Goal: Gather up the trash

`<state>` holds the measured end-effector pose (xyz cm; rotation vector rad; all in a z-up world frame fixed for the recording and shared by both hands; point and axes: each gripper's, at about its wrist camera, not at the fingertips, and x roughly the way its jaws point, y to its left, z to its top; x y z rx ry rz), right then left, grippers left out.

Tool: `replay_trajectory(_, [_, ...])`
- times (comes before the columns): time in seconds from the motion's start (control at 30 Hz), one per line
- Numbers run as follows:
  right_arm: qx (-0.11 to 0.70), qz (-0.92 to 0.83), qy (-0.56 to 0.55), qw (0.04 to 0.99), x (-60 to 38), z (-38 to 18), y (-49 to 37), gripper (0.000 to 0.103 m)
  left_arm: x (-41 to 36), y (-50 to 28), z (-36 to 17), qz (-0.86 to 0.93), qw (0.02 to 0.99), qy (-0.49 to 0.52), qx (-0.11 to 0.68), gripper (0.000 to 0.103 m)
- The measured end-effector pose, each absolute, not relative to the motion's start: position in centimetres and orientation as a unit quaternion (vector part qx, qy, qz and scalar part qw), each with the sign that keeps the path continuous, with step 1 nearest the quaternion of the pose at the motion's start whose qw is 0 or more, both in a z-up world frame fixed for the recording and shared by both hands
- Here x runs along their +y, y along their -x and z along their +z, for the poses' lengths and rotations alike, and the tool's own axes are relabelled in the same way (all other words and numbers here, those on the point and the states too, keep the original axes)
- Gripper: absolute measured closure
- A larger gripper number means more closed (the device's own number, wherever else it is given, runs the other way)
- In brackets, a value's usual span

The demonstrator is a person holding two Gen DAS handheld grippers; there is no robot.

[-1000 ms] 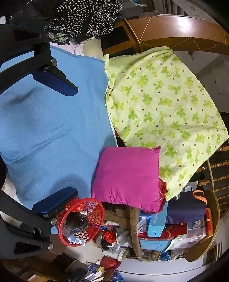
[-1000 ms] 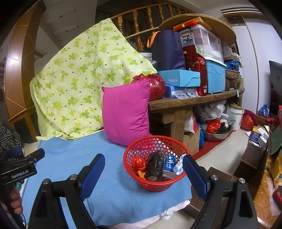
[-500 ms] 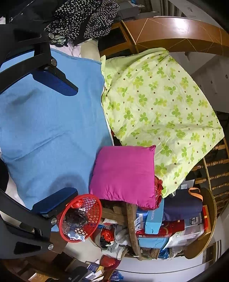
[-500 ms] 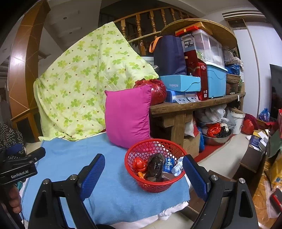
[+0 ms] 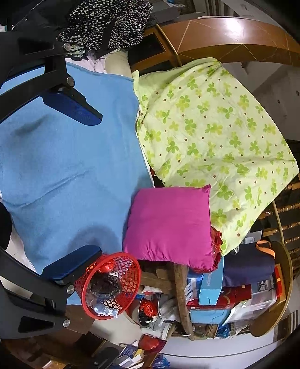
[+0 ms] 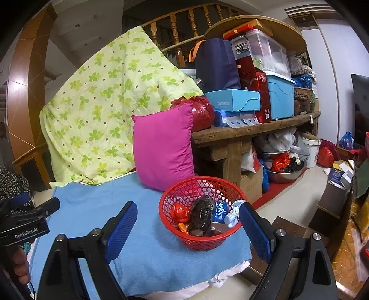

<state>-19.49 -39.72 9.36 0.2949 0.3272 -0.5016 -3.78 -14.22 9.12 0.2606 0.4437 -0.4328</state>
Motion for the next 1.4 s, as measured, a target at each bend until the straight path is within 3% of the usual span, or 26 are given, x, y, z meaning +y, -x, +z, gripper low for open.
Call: replay_trajectory(1.4, [0.16, -0.264, -0.112, 0.945, -38.4, 10.7, 18.4, 0.011, -14.2, 2.9, 9.4, -0.248, 0.938, -0.115, 0.214, 0.0])
